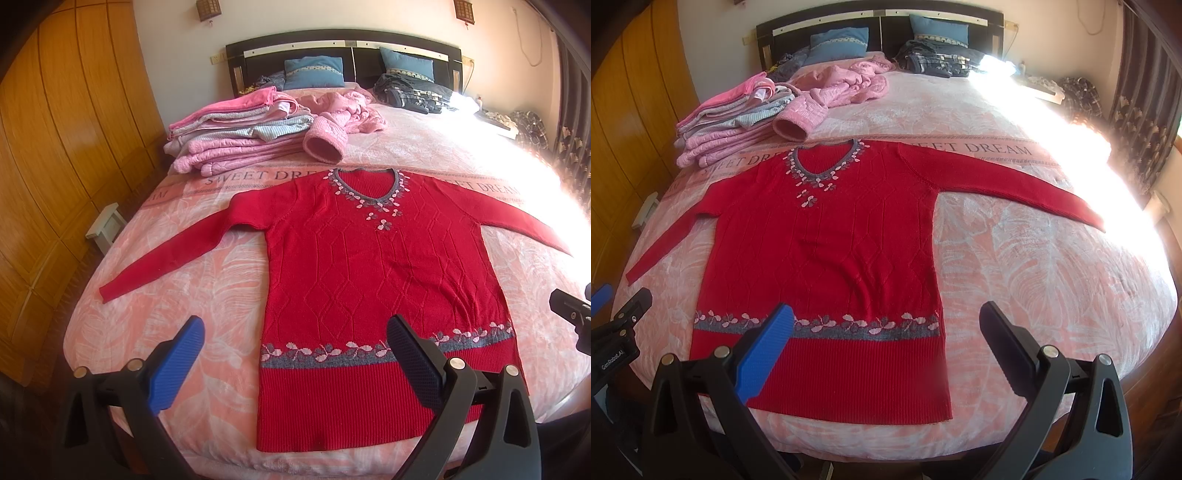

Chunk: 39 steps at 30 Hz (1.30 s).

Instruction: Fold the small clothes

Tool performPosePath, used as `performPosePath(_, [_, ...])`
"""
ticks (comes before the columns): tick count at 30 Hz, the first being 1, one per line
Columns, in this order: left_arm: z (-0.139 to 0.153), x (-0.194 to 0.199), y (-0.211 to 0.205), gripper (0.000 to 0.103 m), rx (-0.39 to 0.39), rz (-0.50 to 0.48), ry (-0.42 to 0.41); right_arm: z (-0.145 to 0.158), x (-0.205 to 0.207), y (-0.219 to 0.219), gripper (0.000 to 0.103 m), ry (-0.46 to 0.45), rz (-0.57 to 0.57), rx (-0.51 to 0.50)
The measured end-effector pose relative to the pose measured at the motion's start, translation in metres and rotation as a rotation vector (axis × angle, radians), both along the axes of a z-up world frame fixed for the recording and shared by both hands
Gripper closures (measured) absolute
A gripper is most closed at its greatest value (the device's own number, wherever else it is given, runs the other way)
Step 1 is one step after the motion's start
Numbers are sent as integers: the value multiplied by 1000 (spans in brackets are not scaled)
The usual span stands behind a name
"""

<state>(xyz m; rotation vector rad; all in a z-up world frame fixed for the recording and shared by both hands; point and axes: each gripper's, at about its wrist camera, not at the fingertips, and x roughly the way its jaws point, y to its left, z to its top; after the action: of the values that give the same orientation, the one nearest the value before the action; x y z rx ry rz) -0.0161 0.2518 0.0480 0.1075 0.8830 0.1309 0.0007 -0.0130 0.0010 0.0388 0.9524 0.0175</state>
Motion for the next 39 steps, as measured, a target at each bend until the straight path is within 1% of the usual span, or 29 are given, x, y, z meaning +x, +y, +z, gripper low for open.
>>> performPosePath(12, [0, 3, 1, 4, -1, 10, 0, 2, 3, -5, 4, 8, -8, 13])
performPosePath(15, [-4, 17, 3, 4, -14, 29, 3, 2, 18, -18, 3, 28, -54, 31])
performPosePath(18, [-12, 43, 4, 4, -44, 32, 26, 0, 49, -39, 3, 66, -104, 22])
performPosePath(20, [-19, 65, 2, 4, -55, 36, 42, -6, 73, -62, 3, 108, -154, 40])
performPosePath(22, [-27, 91, -2, 4, -35, 41, 76, -15, 99, -95, 3, 152, -225, 105])
performPosePath(23, [-31, 105, -2, 4, -30, 59, 92, -19, 112, -113, 3, 168, -258, 142])
performPosePath(25, [-39, 131, 0, 4, -66, 94, 105, -30, 135, -151, 3, 193, -334, 186])
performPosePath(26, [-42, 145, 1, 4, -83, 106, 108, -36, 146, -172, 3, 211, -371, 199])
performPosePath(28, [-53, 170, 1, 4, -108, 129, 141, -48, 164, -211, 3, 222, -416, 210])
performPosePath(30, [-64, 189, 0, 4, -138, 135, 153, -61, 176, -248, 3, 237, -466, 177])
performPosePath(32, [-74, 206, -5, 4, -134, 126, 162, -77, 183, -284, 4, 269, -509, 174])
performPosePath(34, [-84, 222, -10, 4, -133, 120, 173, -93, 188, -320, 4, 298, -552, 217])
performPosePath(36, [-91, 238, -15, 4, -141, 128, 172, -106, 193, -352, 4, 309, -598, 265])
performPosePath(39, [-100, 261, -23, 4, -132, 129, 165, -121, 201, -388, 4, 269, -636, 327])
